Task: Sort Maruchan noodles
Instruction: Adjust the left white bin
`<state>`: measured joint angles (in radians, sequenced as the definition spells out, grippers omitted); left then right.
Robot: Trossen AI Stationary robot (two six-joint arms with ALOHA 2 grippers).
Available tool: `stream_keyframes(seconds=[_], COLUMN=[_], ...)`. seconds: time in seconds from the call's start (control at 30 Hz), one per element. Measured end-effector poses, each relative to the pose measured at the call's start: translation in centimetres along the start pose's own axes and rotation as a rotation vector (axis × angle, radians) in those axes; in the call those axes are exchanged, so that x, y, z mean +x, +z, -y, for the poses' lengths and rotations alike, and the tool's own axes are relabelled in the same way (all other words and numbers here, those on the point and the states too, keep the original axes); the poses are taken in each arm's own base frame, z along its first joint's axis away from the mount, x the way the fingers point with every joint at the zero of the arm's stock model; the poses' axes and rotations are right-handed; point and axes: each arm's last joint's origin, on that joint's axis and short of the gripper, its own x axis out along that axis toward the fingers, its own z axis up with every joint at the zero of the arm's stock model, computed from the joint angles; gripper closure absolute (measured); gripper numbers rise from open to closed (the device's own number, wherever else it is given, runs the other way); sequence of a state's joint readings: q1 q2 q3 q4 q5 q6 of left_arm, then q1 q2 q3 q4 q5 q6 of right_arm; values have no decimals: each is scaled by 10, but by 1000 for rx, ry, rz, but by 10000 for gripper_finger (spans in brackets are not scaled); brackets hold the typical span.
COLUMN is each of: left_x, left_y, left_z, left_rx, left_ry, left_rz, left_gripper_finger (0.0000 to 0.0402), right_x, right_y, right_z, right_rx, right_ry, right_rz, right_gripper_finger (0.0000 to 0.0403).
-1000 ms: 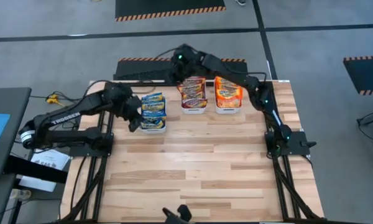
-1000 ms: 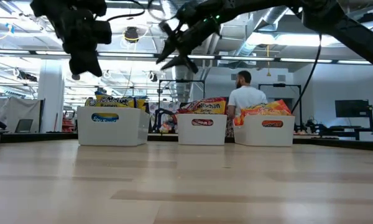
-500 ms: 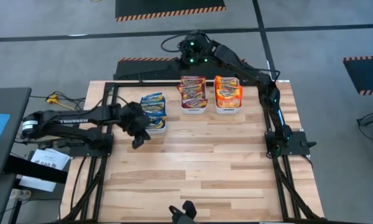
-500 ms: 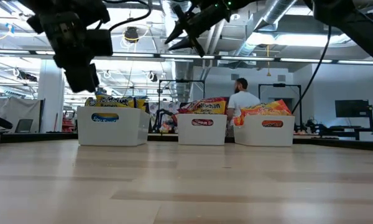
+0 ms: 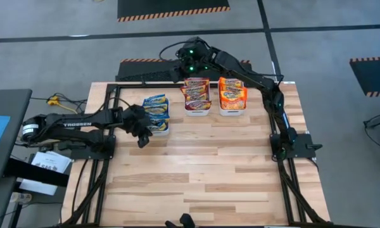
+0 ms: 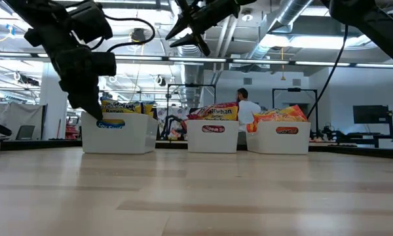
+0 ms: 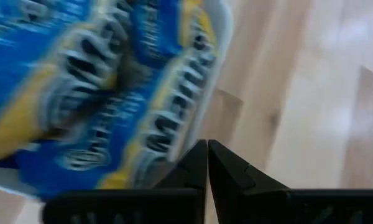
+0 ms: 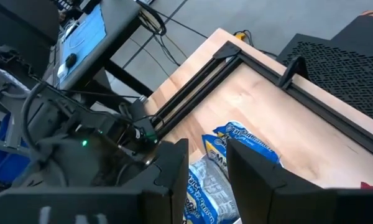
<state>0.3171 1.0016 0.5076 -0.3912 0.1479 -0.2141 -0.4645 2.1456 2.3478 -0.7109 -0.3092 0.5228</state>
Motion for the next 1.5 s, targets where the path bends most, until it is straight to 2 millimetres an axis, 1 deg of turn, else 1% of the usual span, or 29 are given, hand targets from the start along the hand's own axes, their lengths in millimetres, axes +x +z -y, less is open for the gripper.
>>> stream_keyframes(seconds=[0.2, 0.3, 0.47, 0.67, 0.83, 1.0, 1.13, 1.23, 1.37, 1.5], left_x=[-2, 0, 12, 31, 35, 33, 33, 33, 31, 31], left_y=[5, 8, 15, 13, 15, 18, 21, 26, 33, 33], left_z=[-15, -22, -34, -50, -62, -66, -66, -65, -66, -68], left_rx=[-28, -50, -86, -100, -128, -144, -143, -158, -174, -181], left_ry=[45, 64, 100, 143, 164, 137, 121, 115, 147, 208], left_rz=[43, 61, 80, 19, 33, 74, 100, 152, 225, 235], left_gripper_finger=[400, 400, 400, 400, 400, 400, 400, 400, 400, 400], right_x=[0, 0, 0, 0, 0, 0, 0, 0, 0, 0], right_y=[-1, 0, 1, 1, 0, 0, 0, 0, 0, -1], right_z=[-1, 1, 1, 1, 1, 1, 1, 1, 1, 0], right_rx=[-2, -1, -3, -8, -9, -9, -8, -8, -8, -8], right_ry=[2, -1, -2, -2, -1, -1, -2, -2, -2, -1], right_rz=[-1, 1, 2, 2, -1, -3, -3, -4, -6, -8], right_gripper_finger=[269, 269, 269, 269, 269, 269, 269, 269, 269, 269])
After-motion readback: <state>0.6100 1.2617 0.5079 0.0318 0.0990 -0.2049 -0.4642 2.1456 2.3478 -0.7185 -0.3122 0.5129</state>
